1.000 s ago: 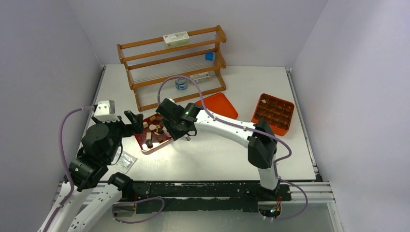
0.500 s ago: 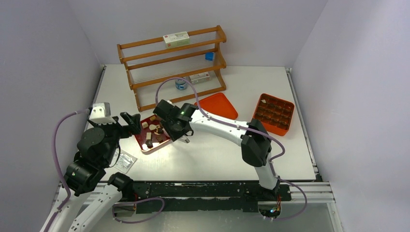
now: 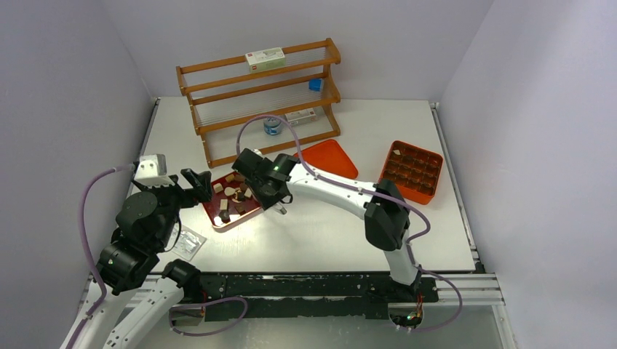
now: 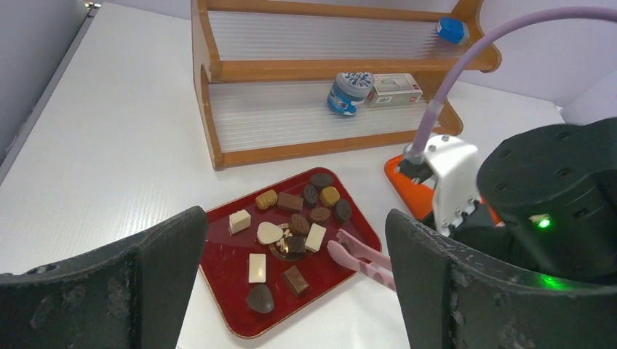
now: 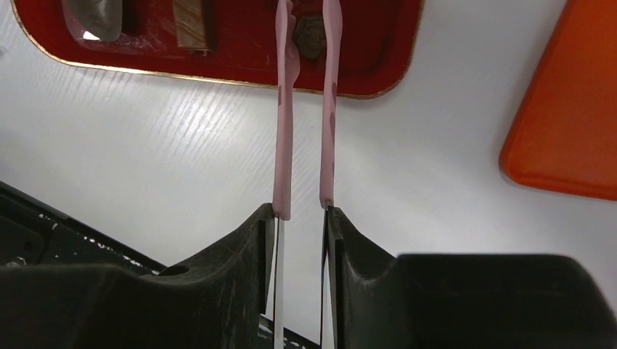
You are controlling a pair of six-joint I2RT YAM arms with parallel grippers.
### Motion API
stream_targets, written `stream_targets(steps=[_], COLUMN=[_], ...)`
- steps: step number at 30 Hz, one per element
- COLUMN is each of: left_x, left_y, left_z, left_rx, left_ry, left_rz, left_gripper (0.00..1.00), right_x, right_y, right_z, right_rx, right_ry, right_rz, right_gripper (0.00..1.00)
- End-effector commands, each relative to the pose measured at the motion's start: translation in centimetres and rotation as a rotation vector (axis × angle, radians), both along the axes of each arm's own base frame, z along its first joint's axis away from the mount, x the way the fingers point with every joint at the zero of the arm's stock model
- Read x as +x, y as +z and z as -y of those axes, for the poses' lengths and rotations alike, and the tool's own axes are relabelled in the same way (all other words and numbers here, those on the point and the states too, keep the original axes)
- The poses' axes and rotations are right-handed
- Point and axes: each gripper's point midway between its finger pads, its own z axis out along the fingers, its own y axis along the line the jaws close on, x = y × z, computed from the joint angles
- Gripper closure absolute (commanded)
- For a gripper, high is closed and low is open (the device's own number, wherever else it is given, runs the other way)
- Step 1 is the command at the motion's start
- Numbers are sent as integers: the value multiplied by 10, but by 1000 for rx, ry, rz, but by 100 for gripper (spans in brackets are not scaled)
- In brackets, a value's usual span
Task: Pack the chocolate
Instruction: Pick up the fake chocolate from the plate, then place the fake chocolate in the packing bottle.
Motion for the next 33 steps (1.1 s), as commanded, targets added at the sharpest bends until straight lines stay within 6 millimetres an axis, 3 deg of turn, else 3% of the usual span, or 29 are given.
stream_targets(steps=[1, 11, 18, 24, 33], left_x=[1, 2, 3, 2, 3], left_y=[3, -1, -2, -3, -4], left_z=[-4, 1, 7, 13, 18], left_rx=[17, 18, 16, 16, 21], left_ry=[14, -8, -40, -70, -95], left_rz=[11, 1, -4, -5, -6], left_gripper=[3, 3, 3, 3, 3], right_x=[22, 75, 112, 134, 150], right_y=[43, 90, 113, 117, 89], right_z=[17, 80, 177, 260, 377], right_rx=[69, 125, 126, 85, -16], right_ry=[-62, -247, -507, -718, -1011], right_rz=[73, 152, 221, 242, 214], right_gripper=[70, 71, 71, 70, 70])
